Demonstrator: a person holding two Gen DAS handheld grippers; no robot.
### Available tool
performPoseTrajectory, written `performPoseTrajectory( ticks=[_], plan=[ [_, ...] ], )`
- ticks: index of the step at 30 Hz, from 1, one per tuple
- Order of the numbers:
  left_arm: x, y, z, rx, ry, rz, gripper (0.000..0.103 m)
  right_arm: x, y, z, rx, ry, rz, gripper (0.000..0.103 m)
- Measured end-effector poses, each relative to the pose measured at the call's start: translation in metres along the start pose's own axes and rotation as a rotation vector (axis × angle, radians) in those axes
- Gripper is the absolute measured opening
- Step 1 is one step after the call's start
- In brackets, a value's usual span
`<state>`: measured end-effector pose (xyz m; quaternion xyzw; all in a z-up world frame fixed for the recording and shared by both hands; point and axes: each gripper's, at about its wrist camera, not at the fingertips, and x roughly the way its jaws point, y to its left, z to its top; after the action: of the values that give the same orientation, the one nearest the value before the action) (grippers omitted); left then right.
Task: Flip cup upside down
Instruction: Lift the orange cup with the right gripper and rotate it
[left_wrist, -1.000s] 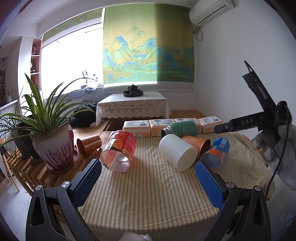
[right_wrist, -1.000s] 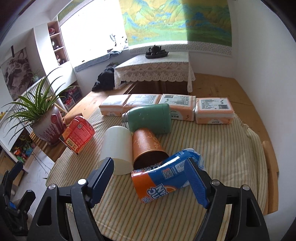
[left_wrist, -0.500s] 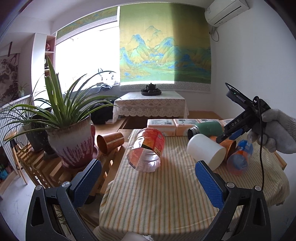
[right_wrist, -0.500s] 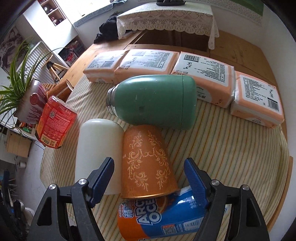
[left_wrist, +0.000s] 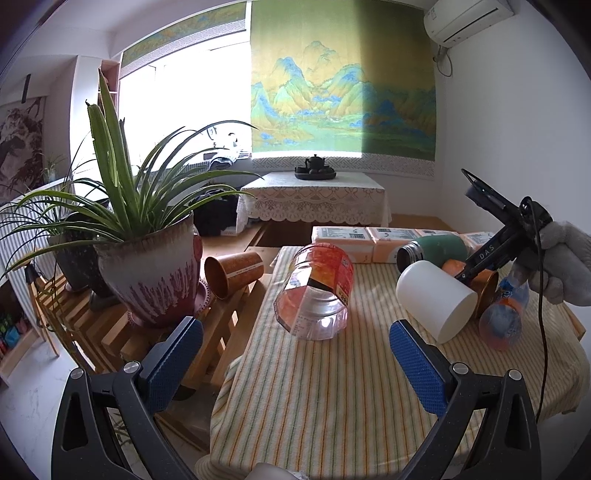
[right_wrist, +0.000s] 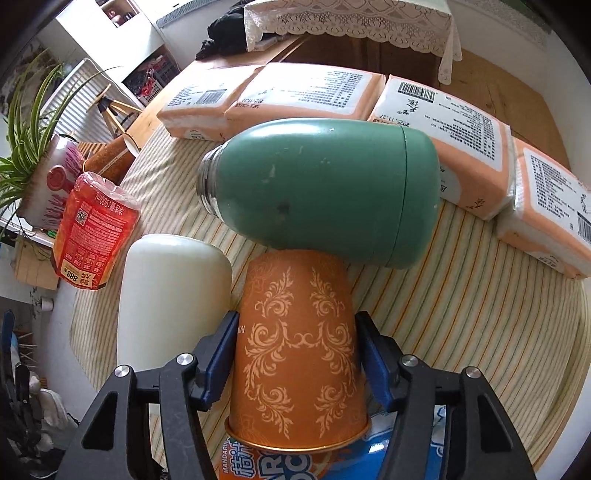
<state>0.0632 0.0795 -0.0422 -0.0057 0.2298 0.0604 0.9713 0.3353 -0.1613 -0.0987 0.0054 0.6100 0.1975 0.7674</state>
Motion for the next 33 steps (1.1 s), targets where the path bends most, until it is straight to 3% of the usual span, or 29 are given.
performPoseTrajectory(
  ticks=[8, 16, 23, 33],
  plan=[
    [-0.012, -0.002, 0.003, 0.003, -0.021, 0.002, 0.102, -0.045, 0.016, -0.004, -0.036, -0.086, -0.007, 0.058],
    [-0.031, 0.001, 0.007, -0.008, -0.042, -0.001, 0.102, -0.083, 0.076, -0.039, -0.204, -0.115, 0.004, 0.058],
    [-0.042, 0.006, 0.004, -0.016, -0.013, -0.022, 0.102, -0.060, 0.123, -0.076, -0.307, -0.037, 0.031, 0.058],
    [-0.037, 0.010, -0.008, -0.036, 0.069, -0.050, 0.102, -0.005, 0.155, -0.089, -0.345, 0.028, 0.026, 0.058]
  ],
)
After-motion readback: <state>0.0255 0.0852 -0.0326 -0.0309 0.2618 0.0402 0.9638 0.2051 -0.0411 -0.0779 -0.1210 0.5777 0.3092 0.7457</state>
